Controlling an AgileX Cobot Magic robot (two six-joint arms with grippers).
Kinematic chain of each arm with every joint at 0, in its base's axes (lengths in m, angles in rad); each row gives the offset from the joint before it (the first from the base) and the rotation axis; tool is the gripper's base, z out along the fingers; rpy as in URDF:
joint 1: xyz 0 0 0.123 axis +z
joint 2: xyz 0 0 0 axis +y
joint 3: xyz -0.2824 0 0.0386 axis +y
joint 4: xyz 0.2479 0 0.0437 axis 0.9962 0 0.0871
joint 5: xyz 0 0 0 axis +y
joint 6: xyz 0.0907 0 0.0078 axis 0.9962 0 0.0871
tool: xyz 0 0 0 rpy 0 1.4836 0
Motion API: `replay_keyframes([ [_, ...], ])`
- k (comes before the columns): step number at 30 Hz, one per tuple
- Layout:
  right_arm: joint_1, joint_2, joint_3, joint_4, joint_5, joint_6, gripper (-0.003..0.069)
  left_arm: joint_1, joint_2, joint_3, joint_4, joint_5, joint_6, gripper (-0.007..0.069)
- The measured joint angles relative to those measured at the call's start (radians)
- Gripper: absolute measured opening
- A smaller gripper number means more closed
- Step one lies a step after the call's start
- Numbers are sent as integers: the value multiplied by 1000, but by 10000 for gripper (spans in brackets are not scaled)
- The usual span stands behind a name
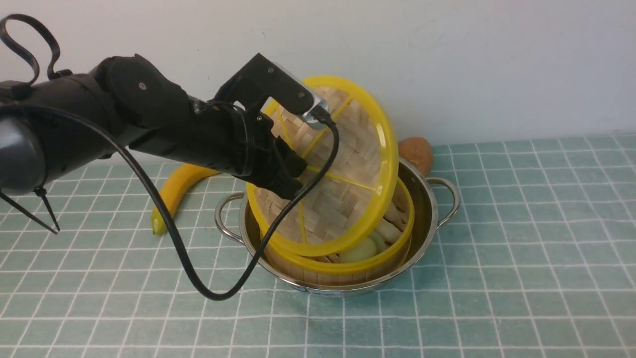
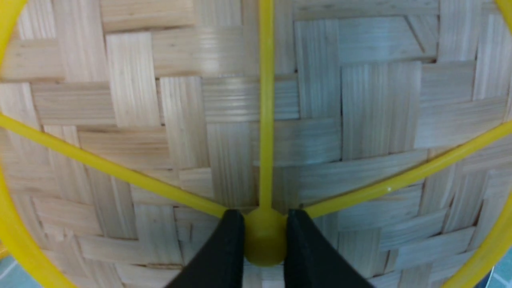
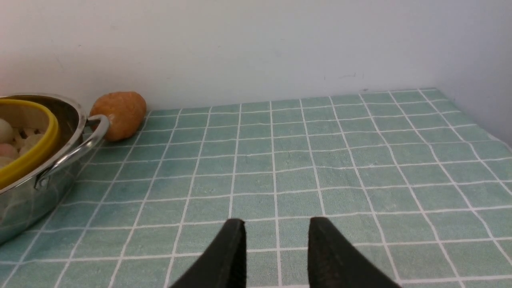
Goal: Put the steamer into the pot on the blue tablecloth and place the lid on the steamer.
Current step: 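Place the yellow bamboo steamer lid onto the steamer in the pot with the left gripper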
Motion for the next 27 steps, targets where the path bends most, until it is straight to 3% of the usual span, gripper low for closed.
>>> replay_keyframes([
  [7,0,0,0,0,0,0,240,-3,-19,0,65,23,-75,117],
  [27,0,0,0,0,0,-1,240,-4,-15,-25,91,85,-92,117],
])
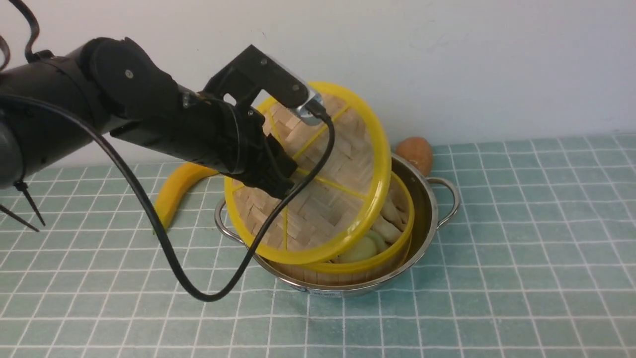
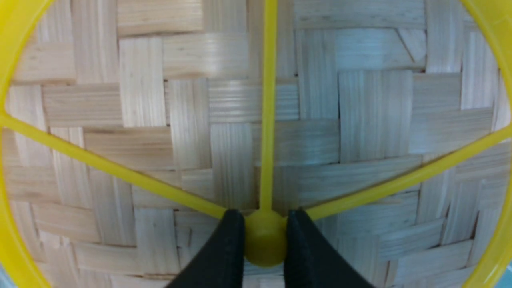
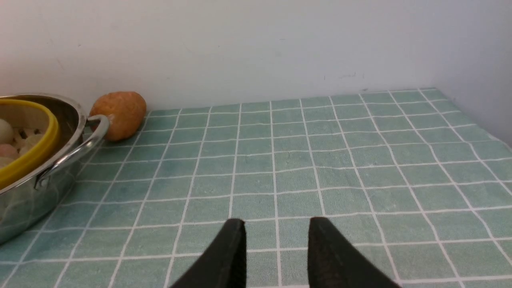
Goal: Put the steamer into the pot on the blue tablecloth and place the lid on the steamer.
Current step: 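Place the yellow bamboo steamer lid onto the steamer in the pot with the left gripper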
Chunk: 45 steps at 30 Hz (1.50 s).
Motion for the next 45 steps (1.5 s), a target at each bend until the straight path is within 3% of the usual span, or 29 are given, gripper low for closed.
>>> replay_keyframes([
  [9,0,0,0,0,0,0,240,0,58,-17,-14,-15,32,117],
  [18,0,0,0,0,0,0,240,-35,95,-28,-87,-37,147,117],
  [45,0,0,0,1,0,0,240,-42,123,-29,-73,-97,210,117],
])
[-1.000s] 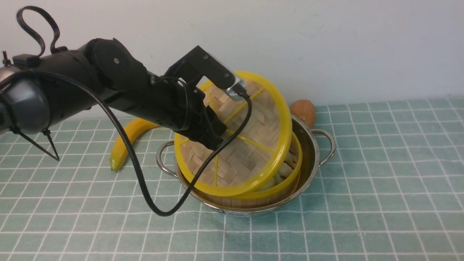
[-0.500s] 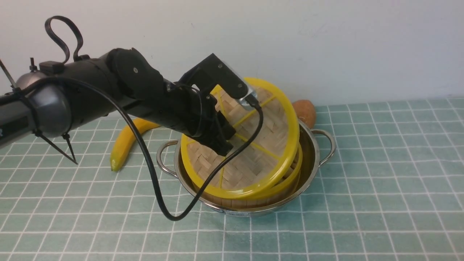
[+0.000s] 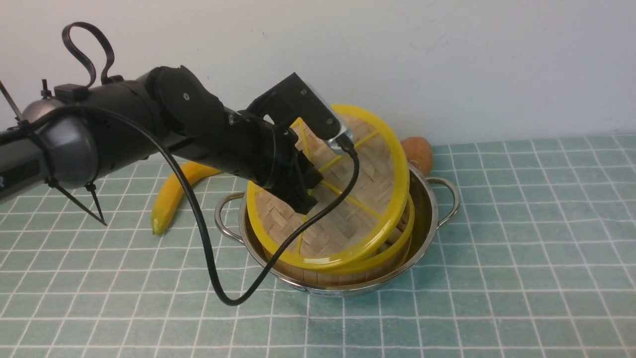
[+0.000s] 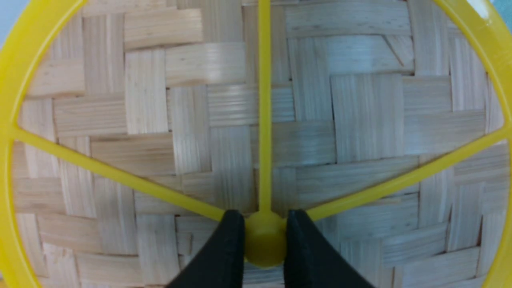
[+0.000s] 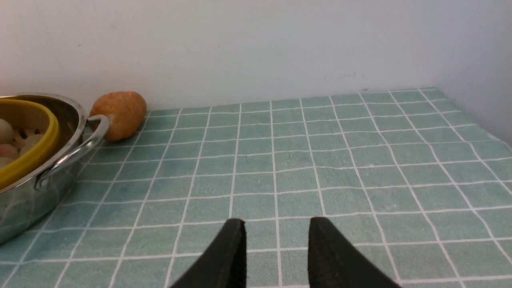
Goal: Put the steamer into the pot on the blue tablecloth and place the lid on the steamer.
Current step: 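Place the yellow bamboo steamer lid onto the steamer in the pot with the left gripper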
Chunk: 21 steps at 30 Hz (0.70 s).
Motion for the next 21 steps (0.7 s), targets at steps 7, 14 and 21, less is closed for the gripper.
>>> replay_keyframes([
  [7,0,0,0,0,0,0,240,0,0,-3,4,6,-1,117],
  [14,0,0,0,0,0,0,240,0,0,-77,74,70,-92,117],
  [21,0,0,0,0,0,0,240,0,5,-92,96,124,-119,117],
])
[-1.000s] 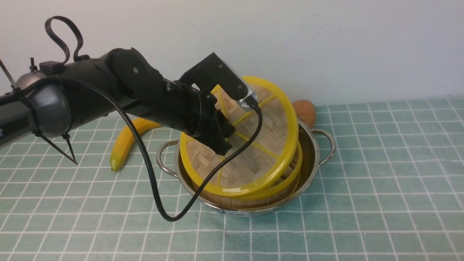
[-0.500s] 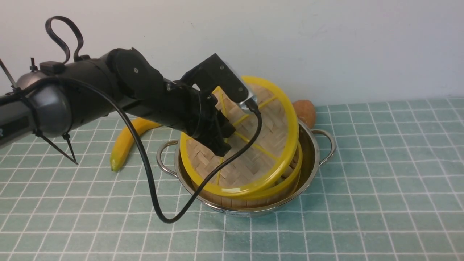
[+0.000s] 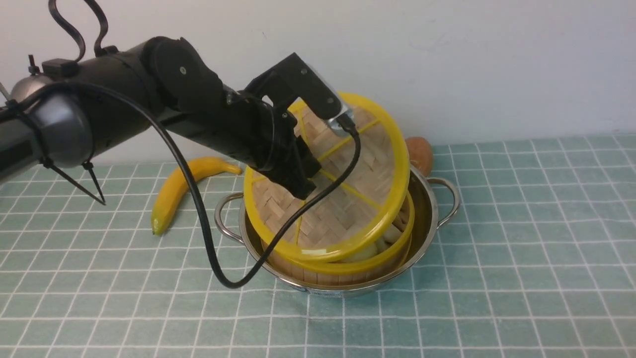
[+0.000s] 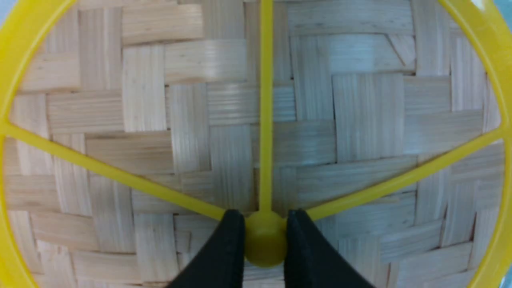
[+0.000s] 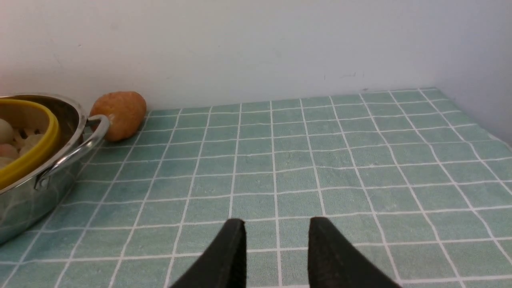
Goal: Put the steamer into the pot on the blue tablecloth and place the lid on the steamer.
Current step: 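Place the yellow bamboo steamer lid onto the steamer in the pot with the left gripper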
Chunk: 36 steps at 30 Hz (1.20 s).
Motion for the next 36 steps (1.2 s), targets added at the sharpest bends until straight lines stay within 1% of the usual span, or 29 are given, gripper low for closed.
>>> replay_keyframes([
  [8,0,0,0,0,0,0,240,0,8,-9,10,33,-27,117],
  [23,0,0,0,0,0,0,240,0,62,-88,23,40,-23,117],
  [30,0,0,0,0,0,0,240,0,93,-92,19,70,-21,117],
  [36,0,0,0,0,0,0,240,0,109,-93,17,66,-15,117],
])
